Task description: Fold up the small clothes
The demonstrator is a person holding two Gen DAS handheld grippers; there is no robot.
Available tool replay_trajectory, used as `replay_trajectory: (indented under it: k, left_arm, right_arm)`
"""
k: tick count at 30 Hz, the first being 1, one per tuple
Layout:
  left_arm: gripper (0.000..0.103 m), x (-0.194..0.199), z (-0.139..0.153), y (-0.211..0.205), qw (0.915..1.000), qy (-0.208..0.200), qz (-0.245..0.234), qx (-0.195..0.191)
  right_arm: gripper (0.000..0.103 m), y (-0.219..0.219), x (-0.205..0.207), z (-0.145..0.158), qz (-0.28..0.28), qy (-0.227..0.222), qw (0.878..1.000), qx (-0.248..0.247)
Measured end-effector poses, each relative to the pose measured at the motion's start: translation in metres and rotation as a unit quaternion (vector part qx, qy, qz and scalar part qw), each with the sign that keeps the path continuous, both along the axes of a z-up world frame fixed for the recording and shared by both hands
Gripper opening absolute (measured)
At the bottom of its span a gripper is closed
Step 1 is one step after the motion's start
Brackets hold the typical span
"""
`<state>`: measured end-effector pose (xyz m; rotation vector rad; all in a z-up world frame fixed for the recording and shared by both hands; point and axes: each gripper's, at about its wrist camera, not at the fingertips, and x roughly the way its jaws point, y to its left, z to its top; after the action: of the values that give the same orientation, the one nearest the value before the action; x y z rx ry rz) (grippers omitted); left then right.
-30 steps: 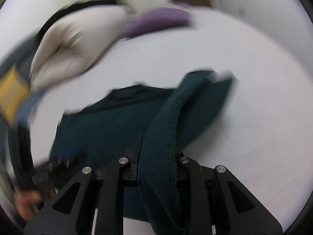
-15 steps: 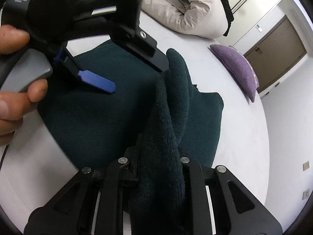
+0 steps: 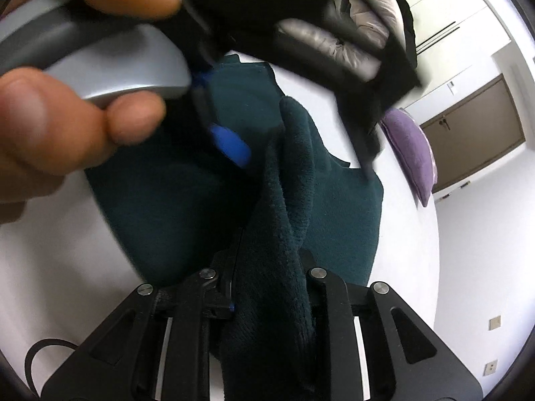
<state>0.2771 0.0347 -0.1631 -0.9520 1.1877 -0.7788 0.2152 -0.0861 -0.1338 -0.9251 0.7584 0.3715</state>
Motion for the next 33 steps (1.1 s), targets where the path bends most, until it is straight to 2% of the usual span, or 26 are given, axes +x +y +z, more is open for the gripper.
replay_trajectory:
  k: [1, 2, 3, 4, 7, 9, 12, 16, 20, 22, 23, 26, 31, 33]
  left_arm:
    - [0.02, 0.001, -0.001, -0.004, 0.9999, 0.0, -0.006, 0.012]
    - [0.013, 0.0, -0.003, -0.006, 0.9997, 0.001, -0.01, 0.021]
    - [0.014, -0.001, -0.004, -0.006, 0.9996, 0.001, -0.009, 0.026]
    - [0.014, -0.001, -0.005, -0.004, 0.9997, 0.001, -0.008, 0.024]
    - [0.014, 0.001, -0.004, 0.005, 0.9997, -0.003, -0.003, 0.025]
    - [0.013, 0.004, -0.001, 0.017, 0.9994, -0.006, 0.002, 0.033]
    - [0.013, 0.008, 0.014, 0.04, 0.9988, -0.018, 0.007, 0.046]
    - [0.013, 0.016, 0.03, 0.061, 0.9966, -0.029, 0.003, 0.077]
    - [0.013, 0.024, 0.038, 0.09, 0.9932, -0.032, 0.004, 0.112]
    - [0.013, 0.025, 0.037, 0.106, 0.992, -0.03, 0.009, 0.122]
    - [0.013, 0.026, 0.036, 0.114, 0.9915, -0.028, 0.013, 0.127]
    - [0.013, 0.027, 0.028, 0.135, 0.9906, -0.017, 0.019, 0.134]
    - [0.013, 0.033, 0.002, 0.135, 0.9907, 0.006, 0.024, 0.134]
    - [0.013, 0.032, -0.007, 0.139, 0.9929, 0.007, 0.042, 0.111]
  right_arm:
    - [0.026, -0.003, -0.001, 0.003, 0.0, 0.008, 1.0, 0.011]
    - [0.034, -0.007, -0.002, 0.006, 0.004, 0.02, 0.999, 0.027]
    - [0.041, -0.01, -0.005, 0.009, 0.011, 0.029, 0.999, 0.041]
    - [0.054, -0.013, -0.01, 0.012, 0.018, 0.037, 0.998, 0.056]
    - [0.056, -0.038, -0.025, 0.038, 0.023, 0.068, 0.988, 0.138]
    - [0.056, -0.07, -0.023, 0.06, 0.009, 0.111, 0.966, 0.233]
    - [0.056, -0.123, 0.0, 0.076, -0.04, 0.13, 0.932, 0.335]
    - [0.056, -0.179, 0.042, 0.079, -0.124, 0.129, 0.897, 0.405]
    - [0.056, -0.183, 0.068, 0.067, -0.149, 0.144, 0.876, 0.435]
    - [0.056, -0.174, 0.073, 0.057, -0.153, 0.155, 0.874, 0.434]
    - [0.056, -0.165, 0.06, 0.041, -0.154, 0.159, 0.874, 0.432]
    - [0.058, -0.146, 0.052, 0.018, -0.144, 0.168, 0.877, 0.426]
    - [0.058, -0.15, 0.04, 0.009, -0.139, 0.168, 0.882, 0.418]
    - [0.058, -0.145, 0.039, 0.003, -0.14, 0.169, 0.884, 0.414]
